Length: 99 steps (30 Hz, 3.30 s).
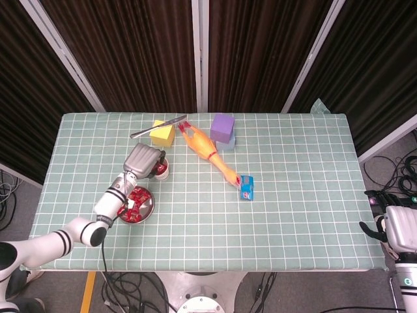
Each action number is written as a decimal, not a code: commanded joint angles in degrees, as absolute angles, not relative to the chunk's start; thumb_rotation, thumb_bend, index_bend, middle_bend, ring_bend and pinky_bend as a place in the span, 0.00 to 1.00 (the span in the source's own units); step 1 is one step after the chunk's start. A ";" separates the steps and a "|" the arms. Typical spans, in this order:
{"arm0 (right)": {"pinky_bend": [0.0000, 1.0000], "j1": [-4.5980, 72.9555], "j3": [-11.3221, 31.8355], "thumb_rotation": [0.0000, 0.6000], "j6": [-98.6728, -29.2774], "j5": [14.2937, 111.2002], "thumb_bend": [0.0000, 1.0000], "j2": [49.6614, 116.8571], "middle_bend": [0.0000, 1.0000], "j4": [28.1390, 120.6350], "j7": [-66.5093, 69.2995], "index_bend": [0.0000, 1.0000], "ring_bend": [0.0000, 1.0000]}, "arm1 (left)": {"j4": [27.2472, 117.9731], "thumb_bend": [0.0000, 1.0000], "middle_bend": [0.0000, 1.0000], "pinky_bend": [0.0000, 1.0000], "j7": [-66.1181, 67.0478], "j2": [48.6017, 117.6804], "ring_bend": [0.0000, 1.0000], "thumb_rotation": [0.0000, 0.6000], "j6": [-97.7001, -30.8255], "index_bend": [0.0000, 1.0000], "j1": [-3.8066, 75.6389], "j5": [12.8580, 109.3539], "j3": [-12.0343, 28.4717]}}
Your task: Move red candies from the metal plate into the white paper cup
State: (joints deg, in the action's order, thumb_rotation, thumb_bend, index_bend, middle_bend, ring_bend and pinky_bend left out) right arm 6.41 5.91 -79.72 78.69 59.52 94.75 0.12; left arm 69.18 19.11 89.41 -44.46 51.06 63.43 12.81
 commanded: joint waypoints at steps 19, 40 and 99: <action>0.58 6.53 5.77 1.00 -80.18 80.15 0.10 59.38 0.29 95.29 0.00 0.26 0.26 | 83.53 0.31 0.43 1.00 19.86 80.49 0.88 1.00 -58.29 0.40 42.07 68.34 6.73; 0.58 6.86 5.76 1.00 -80.11 80.45 0.10 59.35 0.29 95.80 -0.53 0.26 0.26 | 79.57 0.30 0.45 1.00 26.82 86.00 0.89 1.00 -54.05 0.44 38.71 69.64 -0.54; 0.59 6.70 5.65 1.00 -80.39 80.40 0.10 59.27 0.30 95.95 -0.45 0.26 0.27 | 81.24 0.48 0.71 1.00 21.86 82.83 0.93 1.00 -51.91 0.68 42.75 71.07 9.54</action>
